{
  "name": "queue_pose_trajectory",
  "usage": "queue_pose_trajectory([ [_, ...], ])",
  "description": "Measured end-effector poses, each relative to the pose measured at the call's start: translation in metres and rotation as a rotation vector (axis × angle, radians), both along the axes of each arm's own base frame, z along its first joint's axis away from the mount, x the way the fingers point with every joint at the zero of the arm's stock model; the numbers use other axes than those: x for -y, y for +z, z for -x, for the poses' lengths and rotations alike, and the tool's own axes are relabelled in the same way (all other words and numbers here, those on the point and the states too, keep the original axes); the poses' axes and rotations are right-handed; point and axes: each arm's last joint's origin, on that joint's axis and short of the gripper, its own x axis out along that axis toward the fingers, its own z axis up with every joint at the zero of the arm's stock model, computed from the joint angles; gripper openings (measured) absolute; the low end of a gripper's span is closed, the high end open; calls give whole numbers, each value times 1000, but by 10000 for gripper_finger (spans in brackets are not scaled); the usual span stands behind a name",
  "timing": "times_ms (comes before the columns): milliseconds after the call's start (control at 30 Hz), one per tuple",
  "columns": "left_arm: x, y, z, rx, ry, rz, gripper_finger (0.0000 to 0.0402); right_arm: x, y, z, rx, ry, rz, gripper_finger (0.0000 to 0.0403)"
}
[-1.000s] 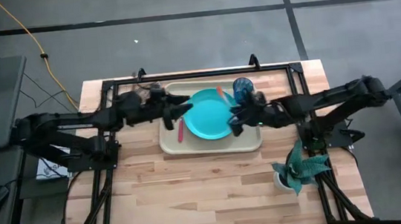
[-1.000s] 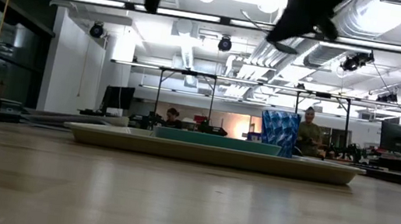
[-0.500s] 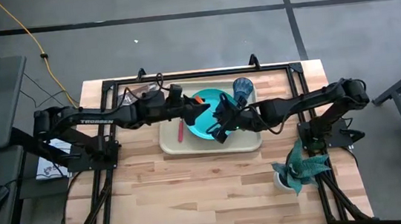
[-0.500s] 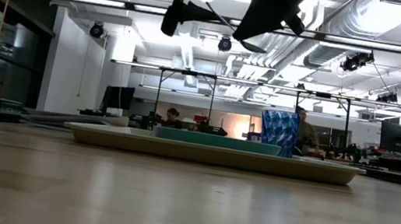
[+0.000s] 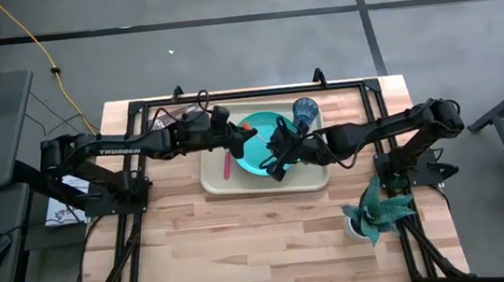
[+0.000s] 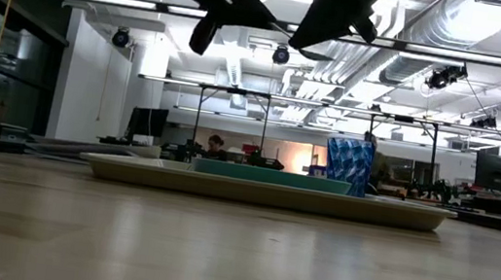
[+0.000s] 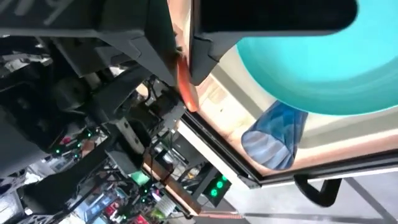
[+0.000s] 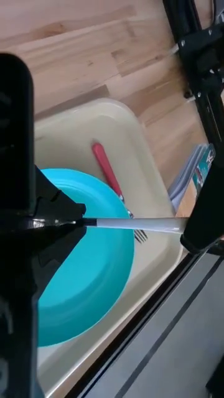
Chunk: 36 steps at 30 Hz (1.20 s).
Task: Pick and place plate/cup/fork/spoon on tray
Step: Put the orange spoon on the gray tray
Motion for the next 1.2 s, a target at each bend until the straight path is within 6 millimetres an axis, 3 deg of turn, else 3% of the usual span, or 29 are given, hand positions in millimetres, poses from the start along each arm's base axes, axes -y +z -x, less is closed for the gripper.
queue_pose_trajectory([
  [167,-7,4,9,-21,4,-24,3,1,1,0,14,-12,-40,21],
  [300,-17,6,26,-126,86,-64,0,5,3,8,-15,21,-143,77],
  [400,-20,8,40,-195,99,-76,0,11,9,18,-38,0,-125,132],
  [533,-19,26,60,-171,125,-107,0,15,12,37,-116,-15,-118,188],
  [633,-12,48,76,-62,144,-133,0,15,1,58,-131,-29,-162,209],
  [767,2,61,87,142,195,-157,0,15,-20,74,123,-36,-304,215],
  [900,15,45,85,361,268,-89,0,15,-30,75,592,18,-420,216],
  [1033,28,25,68,535,399,-15,0,22,-39,74,910,-67,-412,216],
  [1200,38,15,38,660,483,22,0,36,-40,59,1128,-177,-379,216],
])
